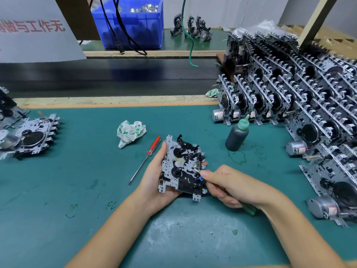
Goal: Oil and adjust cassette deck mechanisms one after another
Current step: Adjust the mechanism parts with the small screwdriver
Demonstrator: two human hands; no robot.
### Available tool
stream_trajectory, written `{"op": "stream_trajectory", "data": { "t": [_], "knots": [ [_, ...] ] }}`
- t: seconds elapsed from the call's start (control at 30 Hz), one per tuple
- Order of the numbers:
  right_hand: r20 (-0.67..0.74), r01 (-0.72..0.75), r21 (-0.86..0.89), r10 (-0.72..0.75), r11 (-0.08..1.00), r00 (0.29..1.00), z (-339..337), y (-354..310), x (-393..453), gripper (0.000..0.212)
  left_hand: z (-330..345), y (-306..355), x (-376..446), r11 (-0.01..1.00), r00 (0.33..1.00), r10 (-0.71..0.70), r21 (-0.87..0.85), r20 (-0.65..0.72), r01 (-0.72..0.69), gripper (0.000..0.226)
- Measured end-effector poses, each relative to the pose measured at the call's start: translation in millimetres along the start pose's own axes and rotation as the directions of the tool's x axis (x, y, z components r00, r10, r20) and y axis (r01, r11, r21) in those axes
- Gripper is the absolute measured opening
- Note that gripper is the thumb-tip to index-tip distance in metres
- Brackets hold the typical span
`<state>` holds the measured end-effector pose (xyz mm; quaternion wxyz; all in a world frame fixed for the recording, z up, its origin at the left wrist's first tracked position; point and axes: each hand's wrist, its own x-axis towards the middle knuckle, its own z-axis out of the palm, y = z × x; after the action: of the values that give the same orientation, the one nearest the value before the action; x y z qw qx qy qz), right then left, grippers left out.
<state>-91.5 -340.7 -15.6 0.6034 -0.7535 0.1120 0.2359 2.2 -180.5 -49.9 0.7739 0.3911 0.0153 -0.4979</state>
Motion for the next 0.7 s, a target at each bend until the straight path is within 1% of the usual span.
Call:
{"op": "stream_trajectory", "data": {
  "t": [0.3,0.43,0.6,0.7],
  "knots": [
    [-0.050,-0.028,-0.119,0.022,0.992,0.998,-0.3,-3.4,1.2,0.060,-0.8,-0.9,1.0,0.999,0.999,0.027,0.025,0.018,-0.027,0.062],
    [-0.047,-0.017,-0.151,0.010,0.988,0.999,-0.2,-3.3,2.0,0.060,-0.3,-1.2,1.1,0.999,1.000,0.027,0.022,0.017,-0.027,0.063],
    [-0.037,-0.020,-0.151,0.015,0.988,0.999,-1.5,-4.0,1.6,0.061,-0.6,-1.6,1.0,0.999,1.000,0.008,0.031,0.020,-0.008,0.066],
    [-0.066,-0.017,-0.120,0.009,0.993,0.998,1.4,-2.7,2.3,0.062,-0.9,0.0,-0.6,1.000,1.000,-0.013,0.007,0.025,0.012,0.069]
  ]
}}
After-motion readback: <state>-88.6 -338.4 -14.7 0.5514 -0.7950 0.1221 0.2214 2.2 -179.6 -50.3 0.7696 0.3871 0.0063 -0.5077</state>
